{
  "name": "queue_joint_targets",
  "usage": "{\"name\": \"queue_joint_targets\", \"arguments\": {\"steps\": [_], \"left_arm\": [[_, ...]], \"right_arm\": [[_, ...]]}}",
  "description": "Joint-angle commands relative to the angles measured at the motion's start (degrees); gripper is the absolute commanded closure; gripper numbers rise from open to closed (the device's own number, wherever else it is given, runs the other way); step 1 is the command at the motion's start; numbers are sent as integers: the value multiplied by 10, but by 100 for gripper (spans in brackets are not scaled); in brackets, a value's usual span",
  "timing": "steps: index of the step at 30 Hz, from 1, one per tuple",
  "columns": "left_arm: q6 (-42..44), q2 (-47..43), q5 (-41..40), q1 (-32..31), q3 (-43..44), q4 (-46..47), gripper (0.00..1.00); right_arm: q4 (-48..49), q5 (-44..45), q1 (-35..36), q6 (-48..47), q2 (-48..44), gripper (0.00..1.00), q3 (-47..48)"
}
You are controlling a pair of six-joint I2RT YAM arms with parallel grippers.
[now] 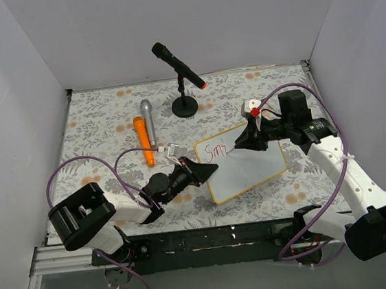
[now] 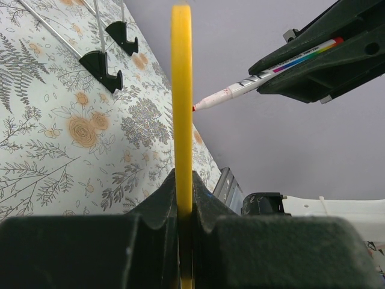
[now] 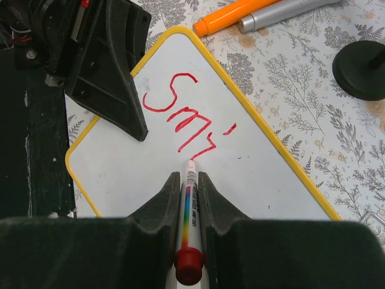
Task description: Write a sentence on the whiteboard
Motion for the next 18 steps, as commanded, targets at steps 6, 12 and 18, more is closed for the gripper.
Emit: {"name": "queue_joint_targets", "arguments": {"steps": [6, 12, 18], "left_arm": [[-10, -19, 8, -2, 19, 285, 100], [-11, -17, 8, -2, 15, 288, 100], [-11, -16, 10, -2, 16, 290, 100]], "right_arm": [[3, 40, -2, -4, -5, 99, 24], [13, 38, -3, 11, 5, 99, 71], [31, 45, -4, 19, 14, 99, 85]]}}
